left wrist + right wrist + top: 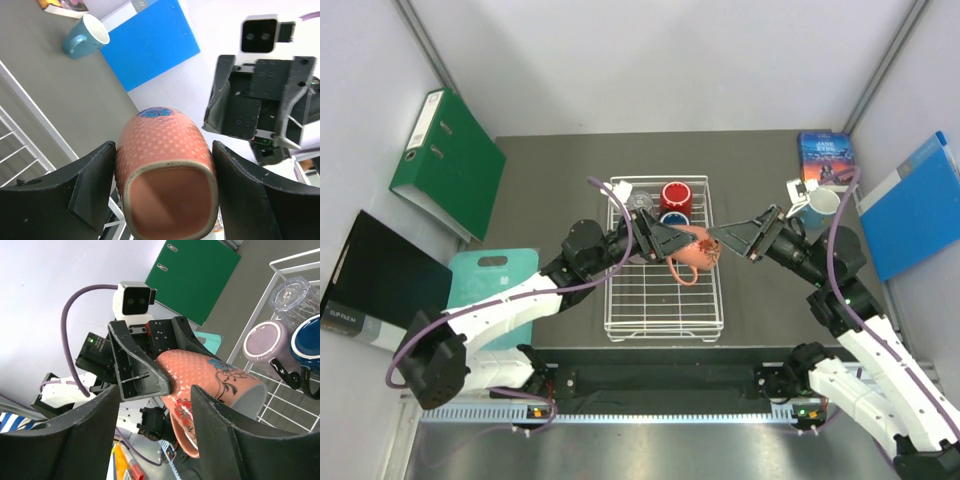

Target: Unload the cups from the dish rack

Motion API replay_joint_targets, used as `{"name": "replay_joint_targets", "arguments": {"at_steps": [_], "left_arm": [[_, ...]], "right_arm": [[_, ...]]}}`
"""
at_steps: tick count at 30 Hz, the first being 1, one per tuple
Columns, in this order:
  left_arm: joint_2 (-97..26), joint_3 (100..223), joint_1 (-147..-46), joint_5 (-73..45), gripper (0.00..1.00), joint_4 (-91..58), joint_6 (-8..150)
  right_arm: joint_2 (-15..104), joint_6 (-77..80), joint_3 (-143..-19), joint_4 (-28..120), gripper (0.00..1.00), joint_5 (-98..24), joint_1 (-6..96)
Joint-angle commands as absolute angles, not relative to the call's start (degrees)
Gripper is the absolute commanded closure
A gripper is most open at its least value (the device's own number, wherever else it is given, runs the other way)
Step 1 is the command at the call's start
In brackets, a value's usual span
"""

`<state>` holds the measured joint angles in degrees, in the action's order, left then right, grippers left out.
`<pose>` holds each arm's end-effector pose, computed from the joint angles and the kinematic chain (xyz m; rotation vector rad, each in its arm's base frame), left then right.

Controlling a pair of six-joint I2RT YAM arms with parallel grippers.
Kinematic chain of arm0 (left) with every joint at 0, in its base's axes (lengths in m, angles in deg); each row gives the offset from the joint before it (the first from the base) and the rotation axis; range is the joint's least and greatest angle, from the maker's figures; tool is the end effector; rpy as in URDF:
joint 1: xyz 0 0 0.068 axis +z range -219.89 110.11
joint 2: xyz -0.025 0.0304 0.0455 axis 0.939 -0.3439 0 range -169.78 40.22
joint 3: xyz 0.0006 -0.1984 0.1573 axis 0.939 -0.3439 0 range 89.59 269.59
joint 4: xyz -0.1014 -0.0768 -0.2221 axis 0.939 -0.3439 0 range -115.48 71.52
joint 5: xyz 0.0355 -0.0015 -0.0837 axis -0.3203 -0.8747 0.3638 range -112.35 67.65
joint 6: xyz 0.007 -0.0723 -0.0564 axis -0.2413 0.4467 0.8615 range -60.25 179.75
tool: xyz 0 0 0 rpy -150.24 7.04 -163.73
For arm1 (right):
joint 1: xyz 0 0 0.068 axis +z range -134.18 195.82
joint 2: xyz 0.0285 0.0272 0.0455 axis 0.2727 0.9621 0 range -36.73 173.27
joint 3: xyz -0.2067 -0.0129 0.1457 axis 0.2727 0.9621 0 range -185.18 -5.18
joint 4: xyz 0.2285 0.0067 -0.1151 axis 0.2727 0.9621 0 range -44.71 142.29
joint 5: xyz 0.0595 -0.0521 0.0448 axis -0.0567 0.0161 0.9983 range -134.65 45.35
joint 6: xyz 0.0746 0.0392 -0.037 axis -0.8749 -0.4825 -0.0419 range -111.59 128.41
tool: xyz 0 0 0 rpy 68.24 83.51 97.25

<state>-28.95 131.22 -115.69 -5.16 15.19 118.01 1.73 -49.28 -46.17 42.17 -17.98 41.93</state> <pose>0.2091 -0.2500 0.3002 0.0994 1.7134 -1.6424 0.1745 0.1268 0.3500 0.0330 1.6819 1.4869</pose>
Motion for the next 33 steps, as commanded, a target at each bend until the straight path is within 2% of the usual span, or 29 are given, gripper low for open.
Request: {"name": "replay_joint_targets", "arguments": {"at_steps": [1,11,24,29,33], "left_arm": [[-25.61,135.30,-115.50,-8.01,1.00,17.66,114.95],[-22.89,136.70,-113.83,-8.29,1.00,15.53,114.50],[-26.84,135.12,-114.09,-1.87,1.00,27.39,124.08],[-29.04,136.18,-114.45,0.86,1.00,29.15,125.31],[-30.79,136.44,-114.62,1.30,1.00,30.39,126.01]], "right_arm": [[-0.87,-44.77,-50.70,45.10,0.40,-19.95,42.72],[-1.31,-44.50,-48.25,47.13,0.36,-20.22,42.72],[5.28,-47.49,-47.19,37.30,0.35,-16.35,43.95],[8.79,-48.72,-47.19,33.51,0.43,-14.77,46.32],[10.73,-48.72,-47.54,32.28,0.60,-15.21,49.21]]}}
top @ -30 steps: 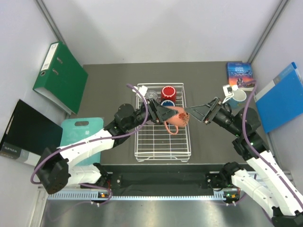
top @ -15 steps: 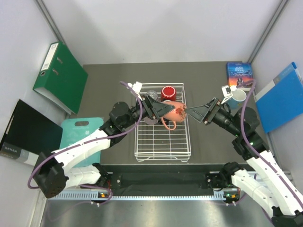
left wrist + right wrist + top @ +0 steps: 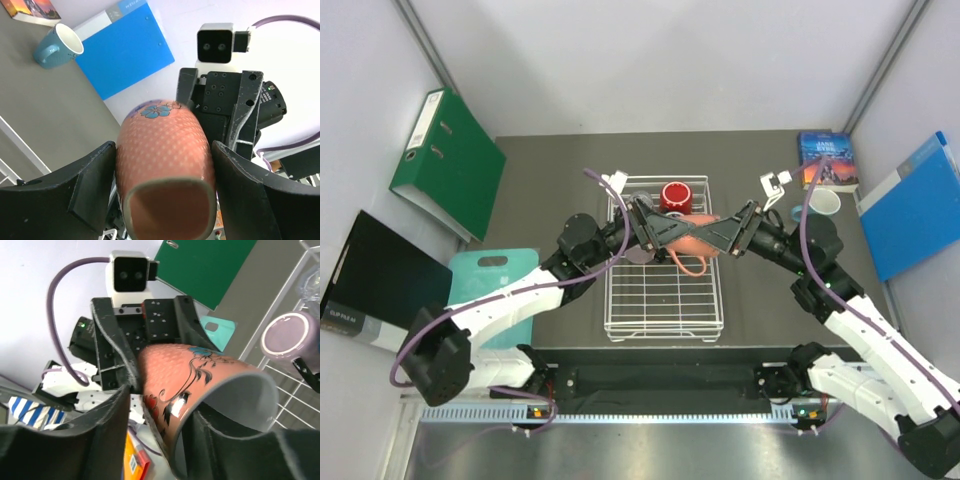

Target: Unload the cups from the dish rack

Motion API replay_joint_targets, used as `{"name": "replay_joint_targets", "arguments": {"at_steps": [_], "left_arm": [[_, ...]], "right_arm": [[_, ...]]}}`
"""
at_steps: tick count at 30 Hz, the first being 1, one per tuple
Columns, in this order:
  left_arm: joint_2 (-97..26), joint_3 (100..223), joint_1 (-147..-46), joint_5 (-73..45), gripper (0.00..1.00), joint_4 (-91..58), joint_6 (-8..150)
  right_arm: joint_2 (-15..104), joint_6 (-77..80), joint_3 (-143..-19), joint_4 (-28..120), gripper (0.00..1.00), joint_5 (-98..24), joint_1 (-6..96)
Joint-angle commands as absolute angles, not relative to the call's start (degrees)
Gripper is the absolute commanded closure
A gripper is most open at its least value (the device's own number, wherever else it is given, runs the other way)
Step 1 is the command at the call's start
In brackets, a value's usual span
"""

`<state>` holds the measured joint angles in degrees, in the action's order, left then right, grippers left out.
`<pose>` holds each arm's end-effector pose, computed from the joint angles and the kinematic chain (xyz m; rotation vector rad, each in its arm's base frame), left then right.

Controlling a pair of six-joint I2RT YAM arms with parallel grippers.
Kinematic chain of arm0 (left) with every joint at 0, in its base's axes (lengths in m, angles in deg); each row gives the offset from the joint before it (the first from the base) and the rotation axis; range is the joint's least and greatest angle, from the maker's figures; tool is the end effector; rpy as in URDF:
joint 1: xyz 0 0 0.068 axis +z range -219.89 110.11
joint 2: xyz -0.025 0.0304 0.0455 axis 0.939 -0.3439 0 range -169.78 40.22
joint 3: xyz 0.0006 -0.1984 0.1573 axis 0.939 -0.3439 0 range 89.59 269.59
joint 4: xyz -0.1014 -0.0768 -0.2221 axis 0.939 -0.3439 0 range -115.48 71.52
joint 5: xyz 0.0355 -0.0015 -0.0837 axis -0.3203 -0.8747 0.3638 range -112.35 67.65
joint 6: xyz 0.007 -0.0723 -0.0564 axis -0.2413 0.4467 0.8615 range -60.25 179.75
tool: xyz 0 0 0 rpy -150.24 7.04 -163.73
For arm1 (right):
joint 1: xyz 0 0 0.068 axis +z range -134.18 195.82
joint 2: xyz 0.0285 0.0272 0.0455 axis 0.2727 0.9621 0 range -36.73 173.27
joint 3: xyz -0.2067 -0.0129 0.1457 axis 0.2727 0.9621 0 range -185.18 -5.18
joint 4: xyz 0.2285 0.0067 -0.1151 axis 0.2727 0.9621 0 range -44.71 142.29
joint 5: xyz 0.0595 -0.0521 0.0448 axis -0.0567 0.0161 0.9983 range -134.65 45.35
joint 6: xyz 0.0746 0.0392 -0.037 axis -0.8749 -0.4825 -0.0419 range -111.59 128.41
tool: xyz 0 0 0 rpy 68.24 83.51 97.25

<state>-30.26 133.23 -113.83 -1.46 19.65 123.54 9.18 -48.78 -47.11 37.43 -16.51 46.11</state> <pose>0.2152 -0.2482 0.3184 0.0791 1.6496 -1.7617 0.1873 0.1545 0.3416 -0.0474 1.7361 1.5449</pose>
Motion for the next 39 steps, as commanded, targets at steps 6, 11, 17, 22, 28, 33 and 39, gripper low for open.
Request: {"name": "replay_joint_targets", "arguments": {"at_steps": [6,11,17,22,28,33,39], "left_arm": [[-31.06,136.53,-114.54,0.25,1.00,28.64,125.23],[-29.57,135.82,-114.19,-3.79,1.00,26.61,123.12],[-29.48,137.84,-112.17,-5.21,1.00,21.35,122.67],[-29.92,141.18,-111.11,-7.75,0.22,12.74,122.67],[-29.04,143.65,-108.83,-11.27,0.01,3.93,121.62],[-28.08,144.87,-107.77,-16.71,0.01,-4.02,120.93],[-27.55,150.49,-107.77,-27.87,0.01,-24.87,117.50]], "right_arm": [[9.24,-46.97,-46.84,34.99,1.00,-17.14,50.01],[6.69,-43.89,-48.15,40.70,1.00,-18.99,49.93],[4.75,-40.99,-49.48,43.26,1.00,-19.25,50.01],[2.82,-38.44,-51.84,48.61,1.00,-22.06,49.93],[2.29,-34.75,-55.63,55.21,1.00,-24.61,50.01],[3.08,-30.46,-60.79,64.85,1.00,-35.56,49.93],[17.04,-20.60,-77.77,92.55,1.00,-69.24,47.91]]}}
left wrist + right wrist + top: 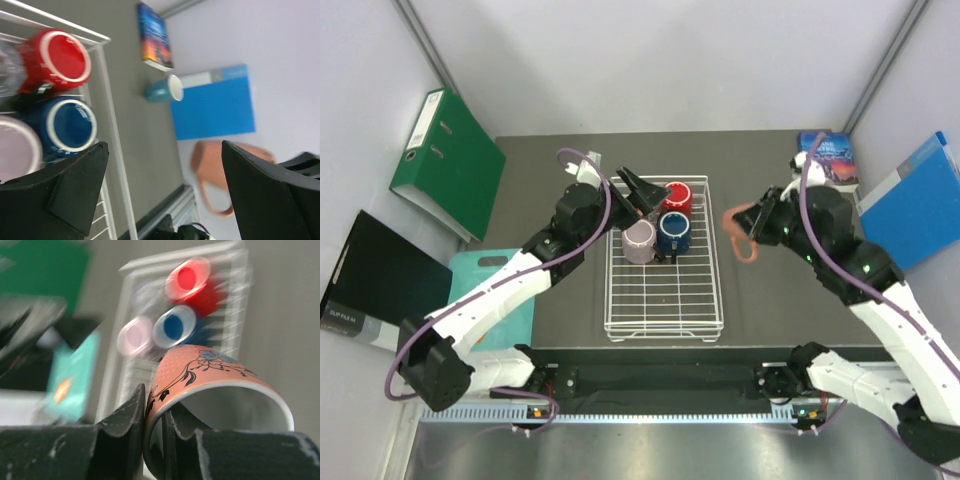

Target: Unload the cups from the dish rack

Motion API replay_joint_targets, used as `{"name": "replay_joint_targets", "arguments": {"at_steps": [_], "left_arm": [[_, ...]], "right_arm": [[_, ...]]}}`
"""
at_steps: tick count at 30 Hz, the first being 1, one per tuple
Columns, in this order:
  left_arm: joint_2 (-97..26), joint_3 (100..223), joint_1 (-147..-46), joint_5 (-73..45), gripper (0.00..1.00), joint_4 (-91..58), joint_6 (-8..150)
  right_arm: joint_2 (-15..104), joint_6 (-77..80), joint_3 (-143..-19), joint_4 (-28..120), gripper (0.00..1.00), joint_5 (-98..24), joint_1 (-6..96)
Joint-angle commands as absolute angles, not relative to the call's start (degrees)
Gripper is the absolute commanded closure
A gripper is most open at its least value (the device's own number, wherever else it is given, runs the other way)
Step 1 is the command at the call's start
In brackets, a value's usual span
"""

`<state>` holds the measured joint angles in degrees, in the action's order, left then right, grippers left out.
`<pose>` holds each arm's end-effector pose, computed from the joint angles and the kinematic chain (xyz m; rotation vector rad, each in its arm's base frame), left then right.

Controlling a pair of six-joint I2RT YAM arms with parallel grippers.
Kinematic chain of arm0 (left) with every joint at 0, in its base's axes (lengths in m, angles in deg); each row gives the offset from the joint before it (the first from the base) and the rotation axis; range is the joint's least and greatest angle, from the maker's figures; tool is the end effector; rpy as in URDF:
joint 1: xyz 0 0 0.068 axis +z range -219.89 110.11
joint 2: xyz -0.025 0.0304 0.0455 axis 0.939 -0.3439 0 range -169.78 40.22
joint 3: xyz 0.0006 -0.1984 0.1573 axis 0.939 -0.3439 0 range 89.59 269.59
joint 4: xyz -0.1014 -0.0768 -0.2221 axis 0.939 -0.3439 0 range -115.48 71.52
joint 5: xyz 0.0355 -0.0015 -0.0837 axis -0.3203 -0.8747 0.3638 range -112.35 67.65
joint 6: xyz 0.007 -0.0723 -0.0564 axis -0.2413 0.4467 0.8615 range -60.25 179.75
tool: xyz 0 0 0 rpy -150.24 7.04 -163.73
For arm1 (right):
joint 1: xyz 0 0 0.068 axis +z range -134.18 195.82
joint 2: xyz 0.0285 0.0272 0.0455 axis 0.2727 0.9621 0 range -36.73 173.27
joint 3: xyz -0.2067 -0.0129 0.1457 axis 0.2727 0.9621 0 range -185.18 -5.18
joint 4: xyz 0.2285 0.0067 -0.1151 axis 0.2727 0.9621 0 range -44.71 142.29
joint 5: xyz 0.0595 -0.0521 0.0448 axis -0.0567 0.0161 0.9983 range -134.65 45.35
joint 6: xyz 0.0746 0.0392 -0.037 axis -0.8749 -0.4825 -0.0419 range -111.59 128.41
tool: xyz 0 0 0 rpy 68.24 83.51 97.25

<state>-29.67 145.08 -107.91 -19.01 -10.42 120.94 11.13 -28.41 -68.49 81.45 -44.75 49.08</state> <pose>0.2634 -0.2121 0.3237 -0.3279 1.8427 -1.3105 0.1819 0.1191 0.3603 0.0639 2.0187 0.7999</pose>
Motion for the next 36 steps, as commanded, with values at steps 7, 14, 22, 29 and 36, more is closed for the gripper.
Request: {"name": "replay_joint_targets", "arguments": {"at_steps": [7,14,22,29,36], "left_arm": [[-24.74,152.35,-107.85,-37.98,0.01,-44.29,114.86],[-22.98,150.77,-107.85,-39.58,0.01,-48.01,112.92],[-23.41,151.03,-107.85,-42.20,0.01,-53.63,111.51],[-22.10,149.27,-107.85,-46.94,0.01,-56.36,116.86],[-22.18,149.80,-107.85,-52.49,0.01,-62.16,123.02]], "right_arm": [[24.69,-16.64,-72.87,90.47,1.00,-68.64,31.65],[31.38,-21.03,-71.54,86.42,1.00,-66.45,28.13],[36.30,-29.79,-69.26,86.60,1.00,-62.95,19.17],[40.08,-41.77,-69.86,87.73,1.00,-63.72,17.85],[43.42,-52.84,-72.06,90.99,1.00,-68.29,17.41]]}}
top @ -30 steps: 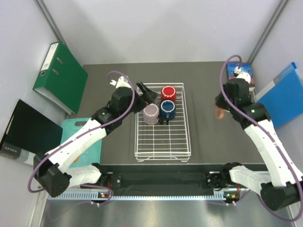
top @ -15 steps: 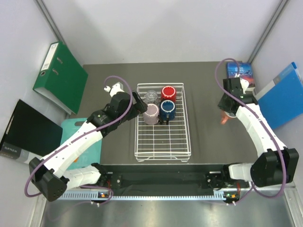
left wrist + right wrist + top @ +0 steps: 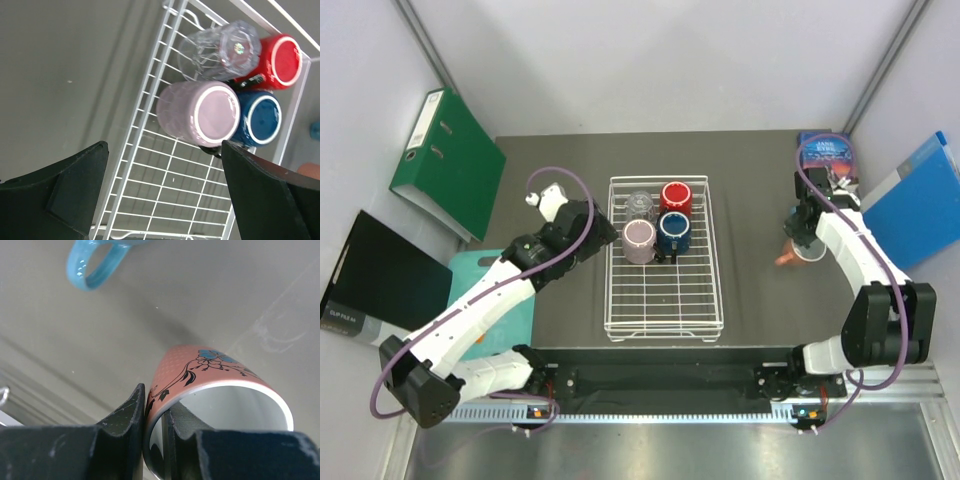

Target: Unload the cups from the dish rack

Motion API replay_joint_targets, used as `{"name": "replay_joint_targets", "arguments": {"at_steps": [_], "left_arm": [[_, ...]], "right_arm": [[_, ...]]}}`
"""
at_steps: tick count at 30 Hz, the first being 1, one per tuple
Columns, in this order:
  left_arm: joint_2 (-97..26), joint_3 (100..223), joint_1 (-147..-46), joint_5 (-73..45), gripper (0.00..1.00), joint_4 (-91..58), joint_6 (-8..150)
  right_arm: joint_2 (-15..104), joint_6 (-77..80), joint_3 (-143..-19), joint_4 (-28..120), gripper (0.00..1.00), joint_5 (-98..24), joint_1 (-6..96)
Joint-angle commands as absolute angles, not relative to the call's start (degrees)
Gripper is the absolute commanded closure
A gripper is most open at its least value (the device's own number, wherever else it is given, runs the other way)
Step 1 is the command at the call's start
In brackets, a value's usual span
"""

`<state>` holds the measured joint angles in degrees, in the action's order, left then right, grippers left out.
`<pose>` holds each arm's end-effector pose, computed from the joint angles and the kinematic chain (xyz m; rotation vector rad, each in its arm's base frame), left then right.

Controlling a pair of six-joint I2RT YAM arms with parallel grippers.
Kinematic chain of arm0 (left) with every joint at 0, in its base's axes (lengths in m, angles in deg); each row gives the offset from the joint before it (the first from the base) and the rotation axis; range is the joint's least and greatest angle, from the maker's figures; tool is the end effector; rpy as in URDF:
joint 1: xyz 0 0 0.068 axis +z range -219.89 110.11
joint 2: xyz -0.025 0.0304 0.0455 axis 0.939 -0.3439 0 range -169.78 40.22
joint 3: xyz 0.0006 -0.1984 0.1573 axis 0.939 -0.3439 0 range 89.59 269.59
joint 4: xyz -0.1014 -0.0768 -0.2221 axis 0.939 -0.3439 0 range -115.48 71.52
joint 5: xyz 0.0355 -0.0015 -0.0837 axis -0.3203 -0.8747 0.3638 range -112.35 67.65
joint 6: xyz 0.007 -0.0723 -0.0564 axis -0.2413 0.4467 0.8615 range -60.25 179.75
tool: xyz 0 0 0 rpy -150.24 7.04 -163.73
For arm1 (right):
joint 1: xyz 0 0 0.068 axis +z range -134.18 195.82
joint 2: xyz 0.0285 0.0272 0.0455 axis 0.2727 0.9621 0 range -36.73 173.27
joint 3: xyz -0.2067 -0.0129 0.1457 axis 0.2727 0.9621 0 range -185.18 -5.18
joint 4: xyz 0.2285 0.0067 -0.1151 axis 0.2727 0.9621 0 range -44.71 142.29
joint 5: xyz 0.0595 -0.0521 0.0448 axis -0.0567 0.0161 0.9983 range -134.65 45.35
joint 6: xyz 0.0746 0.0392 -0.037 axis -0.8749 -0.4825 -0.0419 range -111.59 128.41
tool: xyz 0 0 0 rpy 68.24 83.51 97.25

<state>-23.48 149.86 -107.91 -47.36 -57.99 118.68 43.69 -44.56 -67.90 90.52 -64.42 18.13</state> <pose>0.2289 -0.1346 0.2761 -0.6239 2.1802 -0.4038 0.2953 -0.0161 0.2031 1.1950 2.2732 -0.1094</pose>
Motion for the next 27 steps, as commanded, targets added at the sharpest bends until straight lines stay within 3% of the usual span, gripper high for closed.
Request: {"name": "replay_joint_targets", "arguments": {"at_steps": [1,8,14,27], "left_arm": [[-22.10,149.89,-107.85,-52.67,0.01,-62.33,123.20],[-20.78,149.54,-107.85,-54.16,0.01,-63.57,123.12],[-21.48,149.45,-107.85,-54.25,0.01,-63.65,122.24],[-23.33,148.92,-107.85,-52.49,0.01,-63.30,121.80]], "right_arm": [[44.12,-53.90,-72.15,90.99,1.00,-68.56,17.23],[44.57,-52.07,-72.42,91.87,1.00,-72.69,15.65],[45.36,-47.41,-71.45,91.08,1.00,-73.57,8.19],[54.67,-43.18,-76.45,89.06,1.00,-74.89,4.75]]}}
